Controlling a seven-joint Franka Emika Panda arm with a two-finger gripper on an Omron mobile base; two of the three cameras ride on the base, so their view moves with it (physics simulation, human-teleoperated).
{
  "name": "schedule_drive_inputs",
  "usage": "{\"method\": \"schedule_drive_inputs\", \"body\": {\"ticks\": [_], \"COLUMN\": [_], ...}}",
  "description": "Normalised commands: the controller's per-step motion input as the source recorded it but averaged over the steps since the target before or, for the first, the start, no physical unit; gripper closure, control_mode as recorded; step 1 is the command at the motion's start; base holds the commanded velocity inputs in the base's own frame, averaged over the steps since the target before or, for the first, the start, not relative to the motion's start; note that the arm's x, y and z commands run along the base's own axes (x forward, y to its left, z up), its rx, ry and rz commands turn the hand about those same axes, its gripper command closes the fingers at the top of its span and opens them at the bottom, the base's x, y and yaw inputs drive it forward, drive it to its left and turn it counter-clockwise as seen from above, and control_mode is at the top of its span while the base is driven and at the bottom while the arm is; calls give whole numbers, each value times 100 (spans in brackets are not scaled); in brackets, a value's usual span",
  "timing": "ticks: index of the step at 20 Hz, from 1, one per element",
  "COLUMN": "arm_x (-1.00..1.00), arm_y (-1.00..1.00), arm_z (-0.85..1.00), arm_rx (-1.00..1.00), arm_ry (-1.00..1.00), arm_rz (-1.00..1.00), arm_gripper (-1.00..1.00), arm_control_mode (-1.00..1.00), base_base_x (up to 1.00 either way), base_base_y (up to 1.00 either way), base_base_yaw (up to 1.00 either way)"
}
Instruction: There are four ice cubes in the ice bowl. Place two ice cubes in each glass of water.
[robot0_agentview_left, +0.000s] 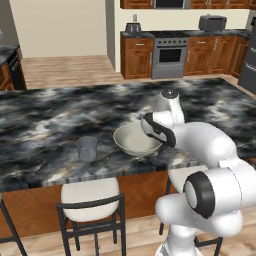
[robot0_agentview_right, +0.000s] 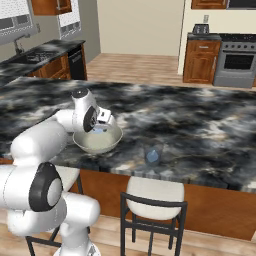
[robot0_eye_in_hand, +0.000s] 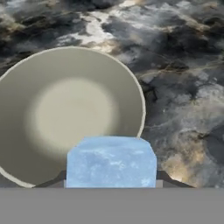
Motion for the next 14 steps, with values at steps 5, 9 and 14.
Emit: {"method": "schedule_drive_inputs", "body": {"ticks": [5, 9, 14], "arm_x": [-55, -29, -19], "arm_y": [-53, -62, -58], "arm_z": [49, 44, 37], "arm_rx": [6, 11, 15], "arm_ry": [-1, -1, 0], "arm_rz": [-53, -46, -32], "arm_gripper": [100, 100, 100], "arm_control_mode": [-100, -100, -100], "base_base_x": [0, 0, 0], "base_base_y": [0, 0, 0], "base_base_yaw": [0, 0, 0]}}
